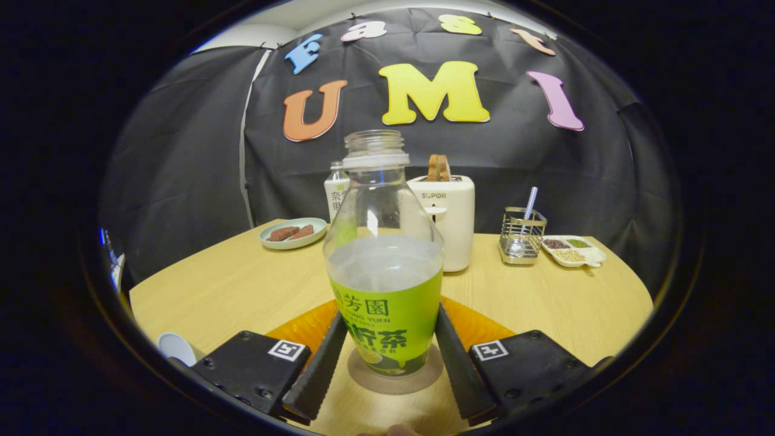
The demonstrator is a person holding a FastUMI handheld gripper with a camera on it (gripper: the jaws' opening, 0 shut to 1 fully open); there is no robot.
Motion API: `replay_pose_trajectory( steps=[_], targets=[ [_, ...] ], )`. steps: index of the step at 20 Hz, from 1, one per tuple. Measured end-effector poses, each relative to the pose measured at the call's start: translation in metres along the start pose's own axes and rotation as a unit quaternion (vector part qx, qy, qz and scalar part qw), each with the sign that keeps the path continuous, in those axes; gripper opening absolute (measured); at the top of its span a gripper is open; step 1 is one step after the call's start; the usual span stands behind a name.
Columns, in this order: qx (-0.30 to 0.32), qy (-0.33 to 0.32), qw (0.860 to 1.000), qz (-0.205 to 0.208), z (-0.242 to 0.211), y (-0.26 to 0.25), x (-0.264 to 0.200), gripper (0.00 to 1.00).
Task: Take the bottle from table, then pour the juice into the cup, finally place the bottle on the coaster
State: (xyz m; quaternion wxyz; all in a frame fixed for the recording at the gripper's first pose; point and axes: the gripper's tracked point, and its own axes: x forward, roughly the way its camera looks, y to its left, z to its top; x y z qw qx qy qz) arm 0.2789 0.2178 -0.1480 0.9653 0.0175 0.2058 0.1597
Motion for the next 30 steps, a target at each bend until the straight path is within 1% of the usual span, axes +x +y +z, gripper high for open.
replay_pose_trajectory(
  steps=[1,3,11,14,18,21,23,26,30],
  targets=[
    [0.0,0.002,1.0,0.003,-0.001,0.001,0.001,0.91],
    [-0.002,0.003,1.0,0.004,-0.001,0.002,0.001,0.96],
    [0.008,0.007,1.0,-0.013,-0.006,-0.002,-0.008,0.98],
    [0.019,0.009,0.999,-0.027,-0.01,-0.003,-0.018,0.99],
    [0.025,0.009,0.999,-0.034,-0.013,-0.003,-0.036,0.99],
    [0.026,0.002,0.999,-0.037,-0.015,0.002,-0.062,0.99],
    [0.019,-0.013,0.999,-0.047,-0.012,0.001,-0.086,0.99],
    [0.014,-0.047,0.996,-0.07,-0.003,-0.005,-0.127,0.99],
    [0.001,-0.098,0.987,-0.125,0.009,-0.017,-0.189,0.99]
  ],
)
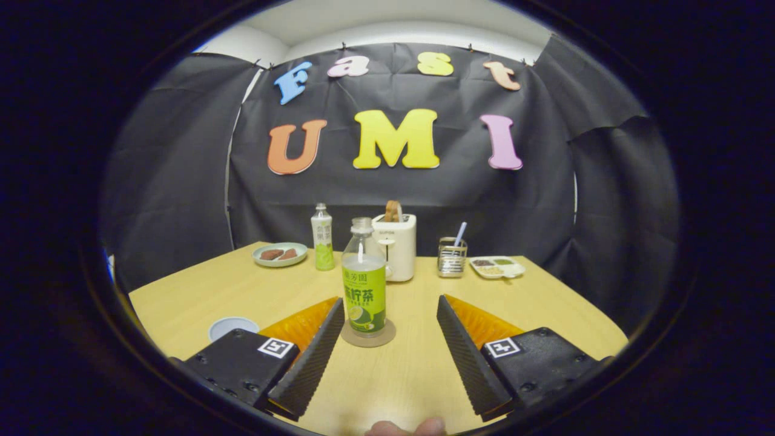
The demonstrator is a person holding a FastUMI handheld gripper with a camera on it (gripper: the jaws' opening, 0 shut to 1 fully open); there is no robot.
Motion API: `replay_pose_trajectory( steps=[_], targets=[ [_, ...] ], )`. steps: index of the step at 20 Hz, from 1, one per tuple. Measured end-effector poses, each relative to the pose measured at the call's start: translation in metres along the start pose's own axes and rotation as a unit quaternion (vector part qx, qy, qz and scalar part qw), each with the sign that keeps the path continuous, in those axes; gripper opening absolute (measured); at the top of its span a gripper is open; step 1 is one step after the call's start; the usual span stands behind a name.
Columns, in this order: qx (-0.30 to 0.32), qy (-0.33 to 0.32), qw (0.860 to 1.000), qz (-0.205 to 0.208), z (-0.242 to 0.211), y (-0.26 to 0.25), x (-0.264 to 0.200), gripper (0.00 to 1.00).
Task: Take the bottle from table, then pour the juice into the cup, finally place the bottle on the coaster
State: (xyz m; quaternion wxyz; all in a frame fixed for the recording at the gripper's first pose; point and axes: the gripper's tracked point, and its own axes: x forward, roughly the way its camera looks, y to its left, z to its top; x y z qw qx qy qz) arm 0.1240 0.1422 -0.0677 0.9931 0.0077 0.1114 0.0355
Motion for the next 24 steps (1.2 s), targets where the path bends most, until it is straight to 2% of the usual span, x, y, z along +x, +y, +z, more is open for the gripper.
replay_pose_trajectory(
  steps=[3,8,11,24],
  targets=[
    [-0.014,-0.031,0.999,-0.016,0.013,-0.006,-0.036,0.99],
    [-0.002,-0.065,0.997,-0.029,0.025,-0.01,-0.076,0.99],
    [-0.004,-0.075,0.997,-0.018,0.026,0.001,-0.094,0.99],
    [-0.002,-0.081,0.996,-0.029,0.014,0.014,-0.107,0.99]
  ],
)
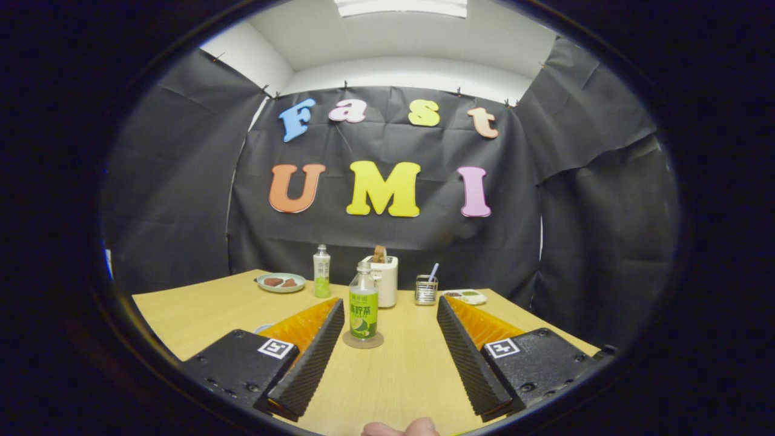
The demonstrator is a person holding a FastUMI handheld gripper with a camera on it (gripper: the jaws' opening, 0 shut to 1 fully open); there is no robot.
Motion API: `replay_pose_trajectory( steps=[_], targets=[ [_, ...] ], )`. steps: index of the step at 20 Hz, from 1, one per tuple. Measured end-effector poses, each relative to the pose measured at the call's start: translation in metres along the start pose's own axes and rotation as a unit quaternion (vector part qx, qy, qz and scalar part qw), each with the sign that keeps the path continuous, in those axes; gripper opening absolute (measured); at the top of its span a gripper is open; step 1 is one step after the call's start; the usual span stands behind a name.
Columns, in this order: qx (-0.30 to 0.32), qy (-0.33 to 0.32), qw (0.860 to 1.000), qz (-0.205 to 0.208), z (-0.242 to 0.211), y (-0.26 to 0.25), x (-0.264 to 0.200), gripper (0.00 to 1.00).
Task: Take the bottle from table, then pour the juice into the cup, finally place the bottle on the coaster
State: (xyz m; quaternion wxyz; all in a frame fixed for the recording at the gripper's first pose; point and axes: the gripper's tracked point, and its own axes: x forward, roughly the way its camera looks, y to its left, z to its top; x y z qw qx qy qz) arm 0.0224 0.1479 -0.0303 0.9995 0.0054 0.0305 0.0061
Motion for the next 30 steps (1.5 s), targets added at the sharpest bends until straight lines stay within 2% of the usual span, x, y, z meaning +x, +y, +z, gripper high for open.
replay_pose_trajectory(
  steps=[9,17,30],
  targets=[
    [0.013,0.007,1.0,-0.005,-0.004,-0.003,-0.003,0.99],
    [0.005,-0.017,1.0,-0.009,0.007,0.003,-0.007,0.99],
    [0.012,-0.021,1.0,-0.02,0.013,-0.003,-0.016,0.99]
  ],
)
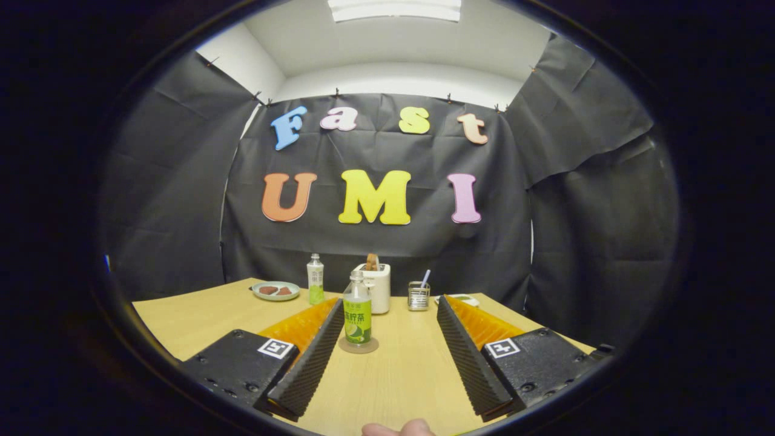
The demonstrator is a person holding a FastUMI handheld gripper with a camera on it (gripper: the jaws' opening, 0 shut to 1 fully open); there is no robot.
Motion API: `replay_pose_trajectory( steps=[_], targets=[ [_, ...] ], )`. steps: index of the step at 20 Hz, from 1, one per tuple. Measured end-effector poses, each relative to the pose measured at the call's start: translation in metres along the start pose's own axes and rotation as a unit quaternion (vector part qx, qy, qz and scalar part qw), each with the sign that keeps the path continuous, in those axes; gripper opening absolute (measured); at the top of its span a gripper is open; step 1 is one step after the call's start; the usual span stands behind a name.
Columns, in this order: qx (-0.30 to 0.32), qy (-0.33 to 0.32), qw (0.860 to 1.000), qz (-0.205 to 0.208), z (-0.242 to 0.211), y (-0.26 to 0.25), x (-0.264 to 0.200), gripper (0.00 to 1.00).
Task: Take the bottle from table, then pour the juice into the cup, finally place the bottle on the coaster
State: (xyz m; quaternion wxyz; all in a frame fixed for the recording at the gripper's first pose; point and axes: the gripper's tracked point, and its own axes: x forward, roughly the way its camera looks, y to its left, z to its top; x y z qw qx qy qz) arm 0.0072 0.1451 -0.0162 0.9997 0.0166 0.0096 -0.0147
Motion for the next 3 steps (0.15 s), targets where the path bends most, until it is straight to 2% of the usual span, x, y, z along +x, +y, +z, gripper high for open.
replay_pose_trajectory(
  steps=[3],
  targets=[
    [0.0,-0.002,1.0,0.001,0.0014,0.0021,0.0012,0.99]
  ],
)
